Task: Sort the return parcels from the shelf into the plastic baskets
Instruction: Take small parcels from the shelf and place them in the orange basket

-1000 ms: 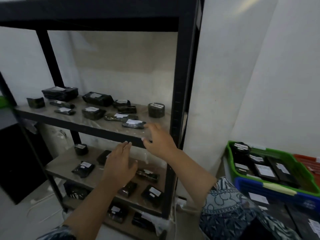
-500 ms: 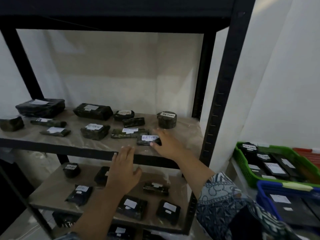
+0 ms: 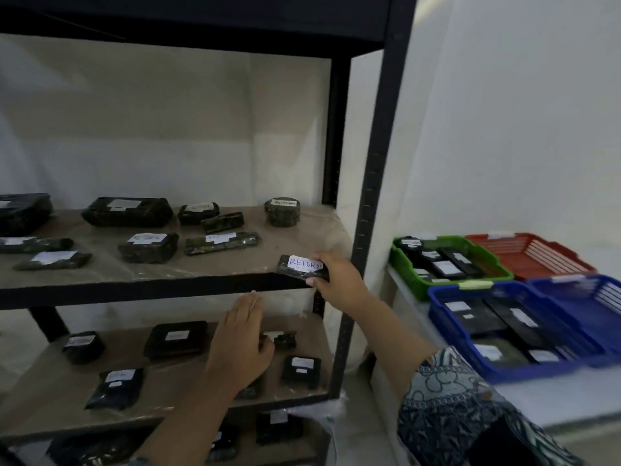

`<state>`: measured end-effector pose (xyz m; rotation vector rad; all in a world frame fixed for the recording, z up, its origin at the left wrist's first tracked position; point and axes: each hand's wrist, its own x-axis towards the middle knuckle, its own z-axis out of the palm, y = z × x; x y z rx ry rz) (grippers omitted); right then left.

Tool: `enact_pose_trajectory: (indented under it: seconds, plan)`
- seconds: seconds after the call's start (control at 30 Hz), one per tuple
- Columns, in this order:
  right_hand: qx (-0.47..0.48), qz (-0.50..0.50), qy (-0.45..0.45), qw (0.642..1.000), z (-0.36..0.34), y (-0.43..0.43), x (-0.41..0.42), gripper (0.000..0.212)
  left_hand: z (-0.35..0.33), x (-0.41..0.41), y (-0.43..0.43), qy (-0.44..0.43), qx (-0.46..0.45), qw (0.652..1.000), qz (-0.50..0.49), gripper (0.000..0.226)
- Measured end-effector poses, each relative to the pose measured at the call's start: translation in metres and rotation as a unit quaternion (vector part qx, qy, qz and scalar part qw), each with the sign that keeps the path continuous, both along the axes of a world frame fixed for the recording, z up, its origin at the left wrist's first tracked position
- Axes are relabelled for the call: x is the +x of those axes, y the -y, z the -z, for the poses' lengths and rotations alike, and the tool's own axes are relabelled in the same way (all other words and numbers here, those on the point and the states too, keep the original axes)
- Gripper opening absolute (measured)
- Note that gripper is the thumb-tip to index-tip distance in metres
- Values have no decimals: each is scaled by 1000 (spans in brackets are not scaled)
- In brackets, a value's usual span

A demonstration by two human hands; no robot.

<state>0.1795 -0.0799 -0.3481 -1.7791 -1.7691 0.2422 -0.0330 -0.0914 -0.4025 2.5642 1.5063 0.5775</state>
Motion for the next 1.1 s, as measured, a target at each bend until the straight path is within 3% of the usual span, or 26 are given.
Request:
enact_pose_trajectory:
  seconds: [0.23, 0.6, 1.1]
  plan:
    - [25, 86, 22, 996, -10, 89, 60, 53, -3, 60, 44, 36, -2, 994, 101, 72]
    - [-15, 218, 36, 975, -9, 189, 207, 50, 1, 229, 83, 9, 13, 968, 251, 76]
    - [-38, 238, 66, 968, 1, 197, 471, 46, 16, 506, 84, 35, -18, 960, 276, 68]
